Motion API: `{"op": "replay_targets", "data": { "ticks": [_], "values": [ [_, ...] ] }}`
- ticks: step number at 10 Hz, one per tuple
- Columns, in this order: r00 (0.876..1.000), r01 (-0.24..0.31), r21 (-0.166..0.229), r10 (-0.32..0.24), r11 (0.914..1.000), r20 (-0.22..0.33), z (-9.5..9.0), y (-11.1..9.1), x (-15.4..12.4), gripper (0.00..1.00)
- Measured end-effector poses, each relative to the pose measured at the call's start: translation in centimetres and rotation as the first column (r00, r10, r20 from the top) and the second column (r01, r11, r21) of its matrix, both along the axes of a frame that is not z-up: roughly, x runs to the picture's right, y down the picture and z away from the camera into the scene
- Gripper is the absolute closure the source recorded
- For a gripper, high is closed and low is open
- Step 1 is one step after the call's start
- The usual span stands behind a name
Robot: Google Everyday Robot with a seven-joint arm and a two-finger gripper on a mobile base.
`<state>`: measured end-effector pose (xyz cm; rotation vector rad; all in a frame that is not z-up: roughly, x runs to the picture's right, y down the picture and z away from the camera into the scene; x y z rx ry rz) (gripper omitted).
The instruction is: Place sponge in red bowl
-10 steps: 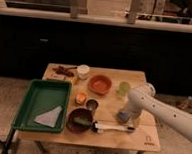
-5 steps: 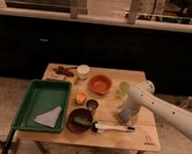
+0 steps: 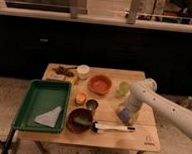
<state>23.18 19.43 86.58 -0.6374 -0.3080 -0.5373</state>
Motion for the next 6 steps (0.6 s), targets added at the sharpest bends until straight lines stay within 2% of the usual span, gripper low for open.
{"op": "replay_targets", "data": {
  "ticks": [6],
  "values": [
    [0.998,-0.066,-0.068,0.066,0.9955,0.009,1.4,-0.4,0.7,0.26]
  ]
}}
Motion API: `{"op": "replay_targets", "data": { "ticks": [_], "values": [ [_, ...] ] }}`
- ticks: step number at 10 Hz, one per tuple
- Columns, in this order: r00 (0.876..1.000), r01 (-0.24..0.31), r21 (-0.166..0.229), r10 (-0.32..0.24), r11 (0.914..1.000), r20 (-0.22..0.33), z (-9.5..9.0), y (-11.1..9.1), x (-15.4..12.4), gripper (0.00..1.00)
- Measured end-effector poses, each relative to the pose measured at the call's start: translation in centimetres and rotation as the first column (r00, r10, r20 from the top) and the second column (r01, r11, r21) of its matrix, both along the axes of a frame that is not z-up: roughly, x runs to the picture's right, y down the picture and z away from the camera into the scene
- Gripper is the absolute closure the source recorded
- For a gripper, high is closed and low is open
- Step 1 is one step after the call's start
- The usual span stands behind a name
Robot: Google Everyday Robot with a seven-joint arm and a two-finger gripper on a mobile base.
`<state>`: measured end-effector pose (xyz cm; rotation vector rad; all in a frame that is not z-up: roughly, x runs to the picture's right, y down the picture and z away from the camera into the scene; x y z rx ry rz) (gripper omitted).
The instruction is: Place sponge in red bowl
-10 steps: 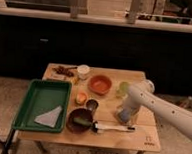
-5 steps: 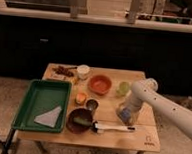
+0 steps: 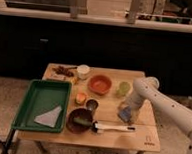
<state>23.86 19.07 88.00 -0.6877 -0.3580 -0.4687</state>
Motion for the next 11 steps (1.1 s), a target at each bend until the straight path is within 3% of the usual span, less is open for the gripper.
{"op": "replay_targets", "data": {
  "ticks": [2,8,10,11],
  "values": [
    [1.0,-0.014,-0.014,0.014,0.9998,0.005,0.2,-0.2,0.2,0.29],
    [0.997,-0.077,-0.044,0.078,0.9961,0.028,0.0,-0.2,1.5,0.89],
    [0.995,-0.09,-0.044,0.091,0.995,0.034,-0.8,-0.4,1.8,1.0],
    [0.995,-0.094,-0.045,0.096,0.9945,0.034,-1.2,-0.5,2.0,1.0]
  ]
}}
